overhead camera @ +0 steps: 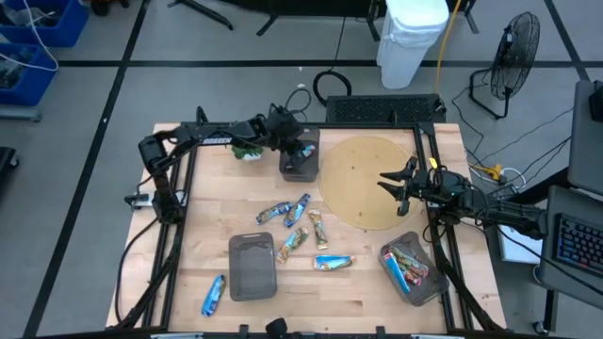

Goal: Pick and place Granola Bars by type
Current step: Put the yellow granola bar into the top black bin

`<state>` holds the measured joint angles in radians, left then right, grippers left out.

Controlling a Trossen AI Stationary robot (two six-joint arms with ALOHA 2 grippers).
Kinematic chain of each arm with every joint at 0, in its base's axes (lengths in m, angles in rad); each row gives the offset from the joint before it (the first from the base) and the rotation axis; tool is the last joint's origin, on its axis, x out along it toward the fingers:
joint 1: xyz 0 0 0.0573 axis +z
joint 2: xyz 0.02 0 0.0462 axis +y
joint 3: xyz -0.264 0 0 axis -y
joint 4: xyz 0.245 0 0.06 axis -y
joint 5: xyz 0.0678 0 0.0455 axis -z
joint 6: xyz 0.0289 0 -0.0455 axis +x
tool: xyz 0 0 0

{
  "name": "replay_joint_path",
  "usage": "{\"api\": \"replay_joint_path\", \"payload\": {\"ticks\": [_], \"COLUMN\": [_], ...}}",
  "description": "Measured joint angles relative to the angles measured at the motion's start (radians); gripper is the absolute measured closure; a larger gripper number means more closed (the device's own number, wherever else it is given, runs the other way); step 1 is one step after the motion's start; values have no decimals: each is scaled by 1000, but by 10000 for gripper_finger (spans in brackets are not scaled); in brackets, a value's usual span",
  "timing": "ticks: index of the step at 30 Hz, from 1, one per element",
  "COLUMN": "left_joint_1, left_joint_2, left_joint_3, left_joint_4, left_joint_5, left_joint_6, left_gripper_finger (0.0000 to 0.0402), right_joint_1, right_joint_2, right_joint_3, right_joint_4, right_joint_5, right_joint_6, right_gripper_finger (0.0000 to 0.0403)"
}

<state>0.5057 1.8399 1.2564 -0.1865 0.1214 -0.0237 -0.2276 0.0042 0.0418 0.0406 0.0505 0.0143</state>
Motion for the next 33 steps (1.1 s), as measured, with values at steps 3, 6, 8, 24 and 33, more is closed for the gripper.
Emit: {"api": "replay_joint_path", "payload": {"ticks": [3, 6, 8, 24, 33], "left_joint_1": [-18, -50, -85, -482, -541], "left_joint_2": [-48, -121, -187, -493, -409], "left_joint_3": [0, 0, 0, 1, -12], "left_joint_4": [-16, -68, -135, -617, -664], "left_joint_5": [8, 9, 8, -157, -223], "left_joint_6": [26, 55, 72, -34, -114], "left_gripper_finger": [321, 331, 338, 394, 377], "right_joint_1": [0, 0, 0, 0, 0], "right_joint_2": [0, 0, 0, 0, 0], "right_joint_3": [0, 0, 0, 0, 0], "right_joint_4": [0, 0, 0, 0, 0], "right_joint_5": [0, 0, 0, 0, 0], "right_joint_6": [0, 0, 0, 0, 0], "right_gripper_finger": [287, 287, 287, 287, 287]}}
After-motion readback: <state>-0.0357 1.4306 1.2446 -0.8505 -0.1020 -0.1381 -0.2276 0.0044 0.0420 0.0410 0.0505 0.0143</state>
